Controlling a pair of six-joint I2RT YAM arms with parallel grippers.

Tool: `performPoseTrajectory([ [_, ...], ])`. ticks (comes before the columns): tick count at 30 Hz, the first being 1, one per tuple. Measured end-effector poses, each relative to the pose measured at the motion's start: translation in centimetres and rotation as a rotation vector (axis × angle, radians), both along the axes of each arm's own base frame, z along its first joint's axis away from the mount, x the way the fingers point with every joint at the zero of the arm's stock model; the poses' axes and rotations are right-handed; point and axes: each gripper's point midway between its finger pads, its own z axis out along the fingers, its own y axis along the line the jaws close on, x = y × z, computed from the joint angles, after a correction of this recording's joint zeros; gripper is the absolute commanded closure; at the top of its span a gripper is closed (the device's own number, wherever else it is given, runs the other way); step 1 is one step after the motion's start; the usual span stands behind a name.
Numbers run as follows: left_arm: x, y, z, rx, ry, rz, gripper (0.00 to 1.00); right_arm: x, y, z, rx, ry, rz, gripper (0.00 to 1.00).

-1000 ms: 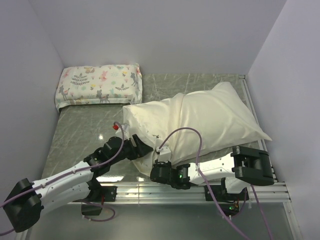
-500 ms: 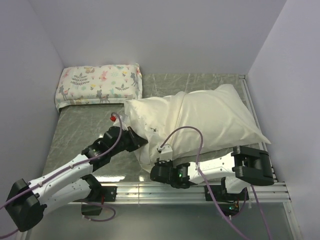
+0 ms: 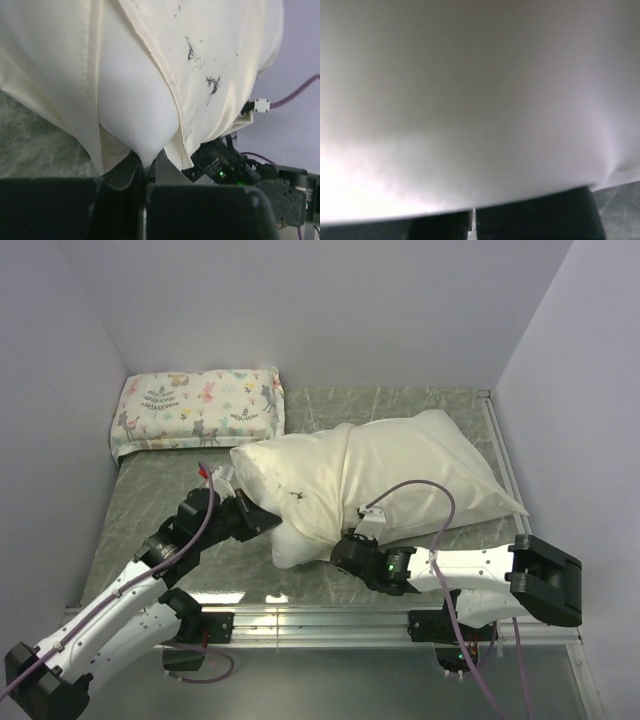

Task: Remove the pillowcase from the pillow

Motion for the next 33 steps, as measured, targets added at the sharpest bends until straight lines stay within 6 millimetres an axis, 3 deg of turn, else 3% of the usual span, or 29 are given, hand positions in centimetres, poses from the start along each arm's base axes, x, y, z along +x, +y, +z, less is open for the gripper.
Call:
performPoseTrajectory([
  [3, -1.0, -0.2, -0.5, -0.060, -0.021, -0.031, 1.00, -0.2, 0.0, 0.5, -0.005, -0.009, 0.026, 1.00],
  [5, -1.9, -0.2, -2.7, -0.082, -0.002, -0.045, 1.00, -1.0, 0.1, 0.5, -0.051, -0.014, 0.079, 0.99],
  [7, -2.6, -0.1, -4.5, -0.087, 0.025, -0.052, 0.99, -2.3, 0.6, 0.8, -0.100, -0.021, 0.156, 0.89],
  [8, -3.1, -0.2, -5.5, -0.095, 0.039, -0.056, 1.00, -3.1, 1.3, 1.4, -0.119, -0.027, 0.210, 0.76],
  [10, -3.8, -0.2, -6.4, -0.113, 0.044, -0.062, 1.00, -4.6, 3.5, 3.5, -0.133, -0.050, 0.319, 0.57],
  [13, -4.1, -0.2, -6.3, -0.142, 0.022, -0.060, 1.00, -6.5, 7.1, 8.1, -0.096, -0.097, 0.458, 0.40],
  [16, -4.3, -0.1, -6.2, -0.168, 0.009, -0.053, 1.00, -7.0, 10.3, 14.2, -0.008, -0.164, 0.521, 0.33],
  [20, -4.6, 0.2, -6.3, -0.192, 0.002, -0.039, 1.00, -4.0, 12.2, 20.0, 0.040, -0.241, 0.505, 0.26],
  [22, -4.6, 0.2, -6.3, -0.195, 0.003, -0.036, 1.00, -1.4, 13.3, 21.5, 0.020, -0.266, 0.494, 0.24],
  [25, -4.6, 0.3, -6.3, -0.195, 0.002, -0.032, 1.00, 3.0, 15.7, 22.2, -0.051, -0.284, 0.500, 0.21],
  [29, -4.6, 0.4, -6.5, -0.187, 0.006, -0.024, 1.00, 8.2, 19.4, 19.4, -0.192, -0.268, 0.580, 0.19],
  [33, -4.6, 0.5, -6.3, -0.179, 0.009, -0.020, 0.99, 11.1, 21.0, 15.4, -0.325, -0.212, 0.673, 0.19],
])
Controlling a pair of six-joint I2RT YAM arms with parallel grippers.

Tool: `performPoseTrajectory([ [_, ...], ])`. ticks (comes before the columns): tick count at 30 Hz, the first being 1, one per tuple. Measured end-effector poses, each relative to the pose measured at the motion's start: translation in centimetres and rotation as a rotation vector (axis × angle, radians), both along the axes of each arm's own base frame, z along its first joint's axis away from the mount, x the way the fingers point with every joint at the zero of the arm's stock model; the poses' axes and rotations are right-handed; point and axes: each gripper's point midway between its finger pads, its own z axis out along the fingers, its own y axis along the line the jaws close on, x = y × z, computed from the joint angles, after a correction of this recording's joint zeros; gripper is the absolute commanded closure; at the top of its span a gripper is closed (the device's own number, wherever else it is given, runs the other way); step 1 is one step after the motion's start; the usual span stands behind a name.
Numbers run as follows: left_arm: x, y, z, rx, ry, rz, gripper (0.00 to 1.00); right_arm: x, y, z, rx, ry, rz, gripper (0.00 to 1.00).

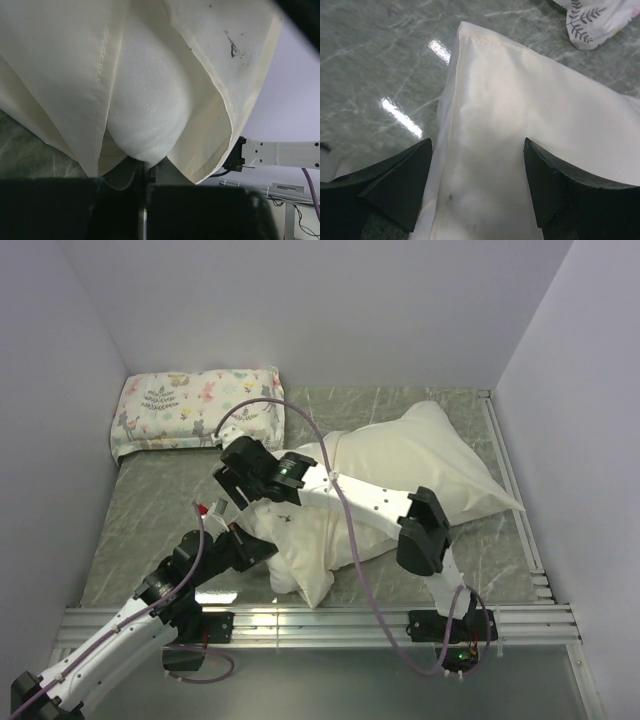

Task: Remove the pillowcase from the pillow

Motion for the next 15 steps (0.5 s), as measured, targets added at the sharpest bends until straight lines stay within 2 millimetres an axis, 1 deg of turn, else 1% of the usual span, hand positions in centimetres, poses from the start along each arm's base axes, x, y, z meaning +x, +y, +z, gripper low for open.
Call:
performPoseTrajectory([
  [3, 0.0, 0.2, 0.1, 0.007, 0.004, 0.008, 0.99, 1.1, 0.8, -2.0, -0.072, 0.021, 0.070, 0.16],
  [6, 0.0, 0.3, 0.1, 0.012, 0.006, 0.013, 1.00, 1.9, 1.5, -2.1, -0.101, 0.019, 0.116, 0.16],
  [8, 0.0, 0.3, 0.2, 0.014, 0.008, 0.013, 0.99, 2.9, 2.3, -1.5, -0.100, 0.002, 0.127, 0.18],
  [10, -0.1, 0.3, 0.3, 0.016, 0.009, 0.012, 1.00, 3.9, 3.2, -1.3, -0.092, -0.019, 0.126, 0.23],
  [11, -0.1, 0.3, 0.4, 0.018, 0.011, 0.012, 1.00, 4.4, 3.4, -1.5, -0.094, -0.023, 0.121, 0.26],
  [13, -0.2, 0.4, 0.6, 0.023, 0.013, 0.015, 0.99, 5.0, 3.1, -2.6, -0.117, -0.014, 0.108, 0.37],
  [15, -0.3, 0.6, 0.9, 0.026, 0.013, 0.018, 0.99, 6.1, 2.3, -3.7, -0.130, 0.007, 0.077, 0.44],
])
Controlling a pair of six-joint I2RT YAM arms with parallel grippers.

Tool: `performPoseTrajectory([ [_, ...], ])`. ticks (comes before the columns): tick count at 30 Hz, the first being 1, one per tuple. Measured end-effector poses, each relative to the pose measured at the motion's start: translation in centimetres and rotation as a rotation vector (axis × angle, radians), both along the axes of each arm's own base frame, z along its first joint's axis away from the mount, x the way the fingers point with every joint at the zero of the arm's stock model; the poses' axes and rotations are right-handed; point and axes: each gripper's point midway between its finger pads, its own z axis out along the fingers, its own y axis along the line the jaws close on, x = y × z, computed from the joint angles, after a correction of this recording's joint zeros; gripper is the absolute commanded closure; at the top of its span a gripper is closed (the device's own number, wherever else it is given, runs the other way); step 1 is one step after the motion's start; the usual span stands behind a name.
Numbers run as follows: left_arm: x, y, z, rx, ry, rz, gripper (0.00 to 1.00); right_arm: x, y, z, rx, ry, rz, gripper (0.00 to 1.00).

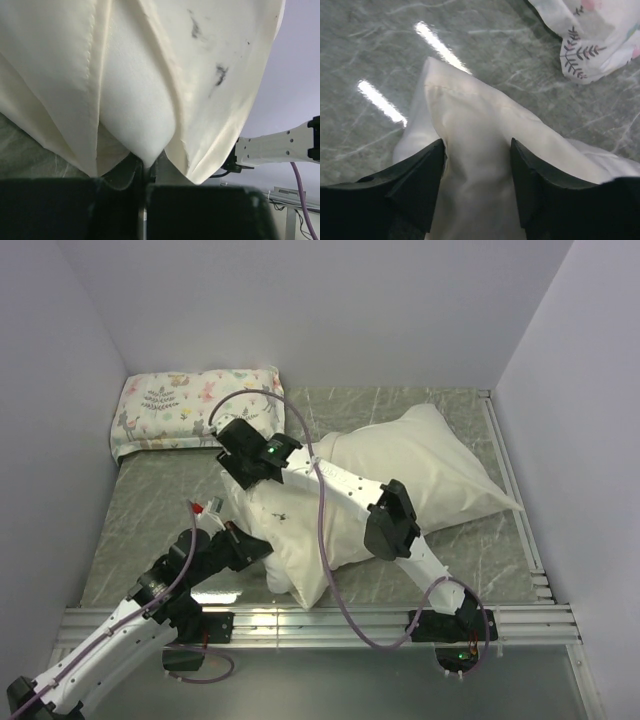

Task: Remove the pillowcase from the pillow

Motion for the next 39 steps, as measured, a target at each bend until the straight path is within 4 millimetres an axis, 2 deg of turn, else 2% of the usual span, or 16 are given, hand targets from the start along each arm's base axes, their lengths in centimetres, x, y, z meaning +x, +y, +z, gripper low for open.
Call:
performPoseTrajectory([
  [2, 0.1, 0.2, 0.4, 0.004, -0.005, 0.010, 0.99, 1.0, -1.0, -1.0, -0.007, 0.024, -0.026, 0.50],
  [3, 0.1, 0.3, 0.6, 0.006, -0.008, 0.016, 1.00, 1.6, -1.4, -1.3, -0.006, 0.033, -0.041, 0.58],
  [4, 0.1, 0.4, 0.8, 0.008, -0.009, 0.021, 0.99, 2.0, -1.8, -1.4, -0.006, 0.036, -0.051, 0.72],
  [6, 0.1, 0.6, 1.1, 0.012, -0.012, 0.026, 1.00, 2.9, -2.4, -1.4, 0.000, 0.035, -0.079, 0.83],
  [7, -0.1, 0.7, 1.3, 0.013, -0.012, 0.026, 0.99, 3.4, -2.8, -1.3, 0.003, 0.031, -0.098, 0.96],
  [8, -0.2, 0.8, 1.3, 0.014, -0.011, 0.026, 0.99, 3.8, -3.1, -1.3, 0.004, 0.028, -0.114, 0.99],
  [11, -0.5, 1.0, 1.6, 0.019, -0.010, 0.024, 1.00, 5.3, -4.5, -1.3, 0.024, 0.038, -0.198, 1.00],
  [14, -0.7, 1.3, 1.8, 0.027, -0.013, 0.027, 0.99, 7.5, -6.8, -2.0, 0.045, 0.055, -0.306, 1.00],
  [19, -0.7, 1.9, 2.9, 0.028, -0.038, 0.046, 0.99, 10.2, -12.2, -4.9, 0.038, 0.118, -0.496, 1.00],
  [23, -0.7, 2.2, 3.2, 0.036, -0.047, 0.057, 0.99, 10.6, -13.1, -5.1, 0.056, 0.136, -0.553, 1.00],
  [26, -1.0, 2.6, 3.5, 0.043, -0.054, 0.059, 1.00, 10.4, -13.2, -4.9, 0.068, 0.138, -0.561, 0.96],
  [29, -1.1, 2.7, 4.0, 0.041, -0.067, 0.057, 1.00, 9.2, -13.9, -4.8, 0.073, 0.155, -0.550, 0.73],
  [30, -1.1, 2.6, 4.0, 0.042, -0.066, 0.054, 0.99, 8.7, -14.3, -4.6, 0.072, 0.155, -0.546, 0.53],
  [33, -1.0, 2.4, 3.7, 0.047, -0.055, 0.047, 0.99, 7.1, -15.6, -2.6, 0.081, 0.129, -0.532, 0.30],
  [35, -0.7, 2.3, 3.8, 0.046, -0.051, 0.055, 0.99, 6.4, -16.0, 0.8, 0.119, 0.079, -0.519, 0.25],
  [39, 0.6, 2.5, 4.2, 0.053, -0.047, 0.114, 1.00, 3.6, -15.6, 10.4, 0.263, -0.059, -0.474, 0.20],
])
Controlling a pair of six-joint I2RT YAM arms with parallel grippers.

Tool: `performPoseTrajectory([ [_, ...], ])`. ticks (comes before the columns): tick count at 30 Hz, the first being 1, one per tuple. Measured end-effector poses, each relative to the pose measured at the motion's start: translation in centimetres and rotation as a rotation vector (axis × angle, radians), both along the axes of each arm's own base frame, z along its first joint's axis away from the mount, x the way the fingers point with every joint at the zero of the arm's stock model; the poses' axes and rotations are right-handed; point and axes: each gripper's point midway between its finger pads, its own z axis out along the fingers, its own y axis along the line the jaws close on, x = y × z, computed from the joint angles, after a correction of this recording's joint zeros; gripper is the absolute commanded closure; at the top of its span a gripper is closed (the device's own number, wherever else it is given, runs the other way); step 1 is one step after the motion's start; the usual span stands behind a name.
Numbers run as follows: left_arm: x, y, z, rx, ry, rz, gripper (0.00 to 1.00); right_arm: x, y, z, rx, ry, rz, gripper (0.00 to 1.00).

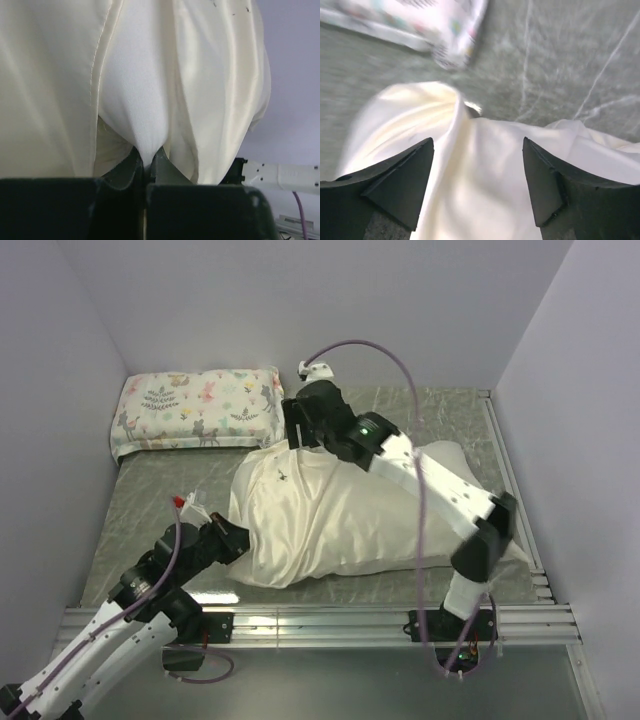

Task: Remove the pillowcase from the pillow

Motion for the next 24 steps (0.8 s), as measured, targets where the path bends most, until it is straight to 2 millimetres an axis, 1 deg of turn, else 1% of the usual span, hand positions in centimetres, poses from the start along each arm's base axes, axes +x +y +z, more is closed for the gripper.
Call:
performPoseTrajectory([
  [1, 0.4, 0.1, 0.3, 0.008, 0.001, 0.017, 1.00, -1.5, 0.3, 2.7, 0.040, -0.048, 0.020, 0.20],
  [2, 0.9, 0.1, 1.0, 0.012, -0.003, 0.035, 1.00, -3.3, 0.6, 5.0, 0.082, -0.090, 0.044, 0.20],
  [4, 1.8, 0.1, 2.2, 0.020, -0.013, 0.064, 0.99, -7.6, 0.5, 8.3, 0.162, -0.153, 0.097, 0.19],
  [5, 2.3, 0.0, 3.1, 0.016, -0.024, 0.077, 1.00, -10.0, 0.3, 9.1, 0.187, -0.168, 0.129, 0.19],
  [7, 3.2, -0.2, 4.3, 0.017, -0.036, 0.097, 0.99, -14.3, -0.1, 9.3, 0.239, -0.180, 0.190, 0.19],
  [8, 3.6, -0.3, 5.1, 0.015, -0.045, 0.106, 1.00, -16.1, -0.4, 8.7, 0.247, -0.172, 0.217, 0.19],
  [9, 4.0, -0.5, 5.8, 0.012, -0.053, 0.113, 1.00, -17.3, -0.6, 8.0, 0.248, -0.166, 0.229, 0.18],
  [10, 4.4, -0.7, 6.3, 0.012, -0.056, 0.117, 0.99, -18.5, -0.6, 7.0, 0.251, -0.159, 0.240, 0.18],
  [11, 4.8, -0.9, 7.0, 0.009, -0.062, 0.121, 1.00, -19.8, -0.7, 5.4, 0.235, -0.144, 0.250, 0.17],
  [15, 6.0, -1.6, 9.1, -0.005, -0.087, 0.135, 1.00, -23.3, 0.3, -0.3, 0.145, -0.087, 0.275, 0.14],
  [16, 6.2, -1.7, 9.4, -0.007, -0.092, 0.136, 0.99, -24.2, 0.8, -1.4, 0.121, -0.079, 0.279, 0.13],
  [18, 6.4, -1.8, 10.0, -0.009, -0.100, 0.136, 1.00, -24.9, 1.6, -2.8, 0.097, -0.069, 0.267, 0.10],
  [19, 6.4, -1.9, 10.2, -0.010, -0.102, 0.136, 0.99, -24.9, 1.7, -3.3, 0.080, -0.070, 0.246, 0.10],
  [21, 6.5, -1.8, 10.6, -0.010, -0.109, 0.138, 0.99, -24.4, 1.8, -4.4, 0.049, -0.078, 0.187, 0.19],
  [22, 6.5, -1.8, 10.8, -0.007, -0.115, 0.138, 0.99, -24.0, 1.6, -4.8, 0.029, -0.086, 0.153, 0.25],
  [23, 6.5, -1.7, 11.1, -0.003, -0.122, 0.139, 1.00, -23.7, 1.5, -5.0, 0.017, -0.093, 0.129, 0.48],
  [24, 6.5, -1.6, 11.5, -0.001, -0.129, 0.142, 1.00, -23.4, 1.2, -5.3, -0.002, -0.102, 0.106, 0.60],
])
